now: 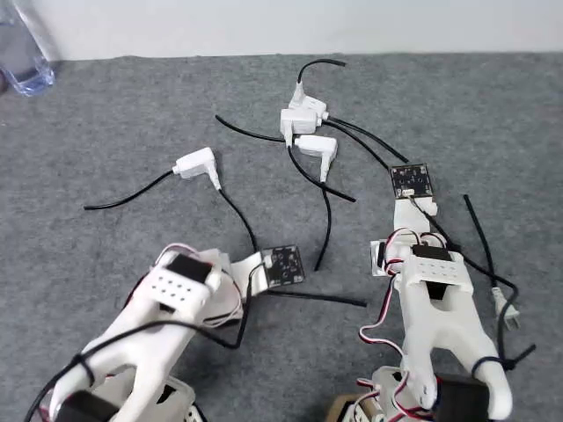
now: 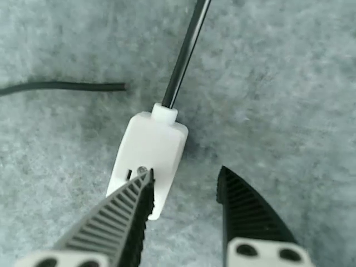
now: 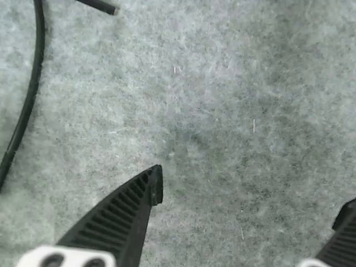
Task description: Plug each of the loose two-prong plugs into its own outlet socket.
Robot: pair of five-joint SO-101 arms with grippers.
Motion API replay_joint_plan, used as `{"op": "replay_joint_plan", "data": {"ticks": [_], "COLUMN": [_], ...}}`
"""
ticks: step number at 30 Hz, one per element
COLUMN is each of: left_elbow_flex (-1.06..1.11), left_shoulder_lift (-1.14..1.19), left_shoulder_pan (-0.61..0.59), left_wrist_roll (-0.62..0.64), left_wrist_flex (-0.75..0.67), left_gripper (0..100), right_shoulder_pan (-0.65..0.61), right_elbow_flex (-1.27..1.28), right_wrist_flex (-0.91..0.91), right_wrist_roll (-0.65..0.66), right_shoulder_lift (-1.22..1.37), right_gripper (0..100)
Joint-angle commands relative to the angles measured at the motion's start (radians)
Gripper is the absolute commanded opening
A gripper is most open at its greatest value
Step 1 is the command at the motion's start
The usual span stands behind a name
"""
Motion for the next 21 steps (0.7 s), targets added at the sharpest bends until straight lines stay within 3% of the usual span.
{"op": "replay_joint_plan", "data": {"ticks": [1,17,21], "left_elbow_flex": [-0.050,-0.280,-0.331], "left_shoulder_lift": [0.072,0.316,0.374], "left_shoulder_pan": [-0.009,-0.060,-0.054], "left_wrist_roll": [-0.012,-0.124,-0.127], "left_wrist_flex": [0.002,0.084,0.127], "left_gripper": [18,18,7], "right_shoulder_pan": [-0.008,-0.008,-0.008], "right_elbow_flex": [-0.055,-0.055,-0.055], "right_wrist_flex": [-0.013,-0.010,-0.010], "right_wrist_roll": [0.002,0.002,0.002], "right_shoulder_lift": [-0.016,-0.016,-0.016], "right_gripper": [45.7,45.7,45.7]}}
